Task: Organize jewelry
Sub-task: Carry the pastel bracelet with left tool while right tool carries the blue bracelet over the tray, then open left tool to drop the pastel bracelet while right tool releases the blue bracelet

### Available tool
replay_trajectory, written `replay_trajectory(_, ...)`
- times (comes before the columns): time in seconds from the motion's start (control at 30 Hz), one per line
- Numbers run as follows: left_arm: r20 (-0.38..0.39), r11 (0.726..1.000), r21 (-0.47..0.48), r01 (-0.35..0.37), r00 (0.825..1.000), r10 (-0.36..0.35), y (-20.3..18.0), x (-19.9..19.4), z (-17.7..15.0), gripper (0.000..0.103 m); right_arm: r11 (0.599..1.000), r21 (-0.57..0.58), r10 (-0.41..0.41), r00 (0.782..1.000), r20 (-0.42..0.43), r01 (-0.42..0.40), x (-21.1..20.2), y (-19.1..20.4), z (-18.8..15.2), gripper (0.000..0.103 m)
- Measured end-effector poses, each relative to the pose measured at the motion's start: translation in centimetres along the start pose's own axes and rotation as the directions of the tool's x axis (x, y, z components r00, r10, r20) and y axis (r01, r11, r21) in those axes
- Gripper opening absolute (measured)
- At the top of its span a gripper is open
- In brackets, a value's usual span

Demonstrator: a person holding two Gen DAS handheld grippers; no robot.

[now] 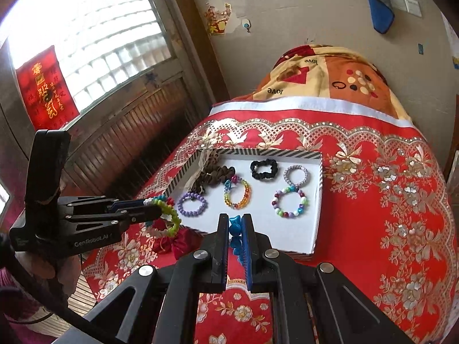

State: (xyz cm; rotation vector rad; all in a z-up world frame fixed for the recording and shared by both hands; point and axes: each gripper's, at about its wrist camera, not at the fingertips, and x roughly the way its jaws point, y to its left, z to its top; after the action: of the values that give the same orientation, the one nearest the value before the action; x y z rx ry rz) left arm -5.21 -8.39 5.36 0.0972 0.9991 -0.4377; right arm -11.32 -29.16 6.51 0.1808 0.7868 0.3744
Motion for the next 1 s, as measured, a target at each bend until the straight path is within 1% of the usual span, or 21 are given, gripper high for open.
replay_trajectory(0.27, -0.011, 1.000, -0.002, -0.022, 1.000, 0.022, 1.2, 2.2, 1.7, 0.015, 1.000, 0.017, -0.008, 1.000, -0.014, 0.008, 2.1, -0.6, 1.5, 0.008)
replay_trajectory(0.47, -0.045, 0.999, -0.027, -0.032, 0.999, 0.031, 2.7, 4.6, 2.3, 0.015, 0.999, 0.039, 0.004, 0.999, -0.041, -0.002, 4.6, -1.0, 2.2, 0.008)
replay_trajectory(0.57, -0.076, 0.998, -0.063, -0.019, 0.997, 0.014, 3.7, 6.0, 2.4, 0.015, 0.999, 0.043, 0.017, 0.998, -0.066, -0.014, 6.3, -1.0, 2.4, 0.008)
replay_trajectory(0.73, -0.133, 0.990, -0.143, 0.016, 0.990, -0.035, 5.2, 8.7, 2.3, 0.015, 0.998, 0.049, 0.043, 0.992, -0.121, -0.038, 9.5, -1.0, 2.6, 0.008)
replay_trajectory(0.87, -0.172, 0.988, -0.151, 0.009, 0.984, -0.035, 5.7, 10.7, 2.1, 0.015, 0.996, 0.070, 0.066, 0.980, -0.188, -0.054, 12.9, -1.6, 2.4, 0.008)
replay_trajectory(1.0, -0.190, 0.989, -0.148, -0.011, 0.982, -0.018, 6.5, 12.0, 2.0, 0.015, 0.998, 0.052, 0.041, 0.966, -0.254, -0.029, 16.6, -2.6, 3.1, 0.008)
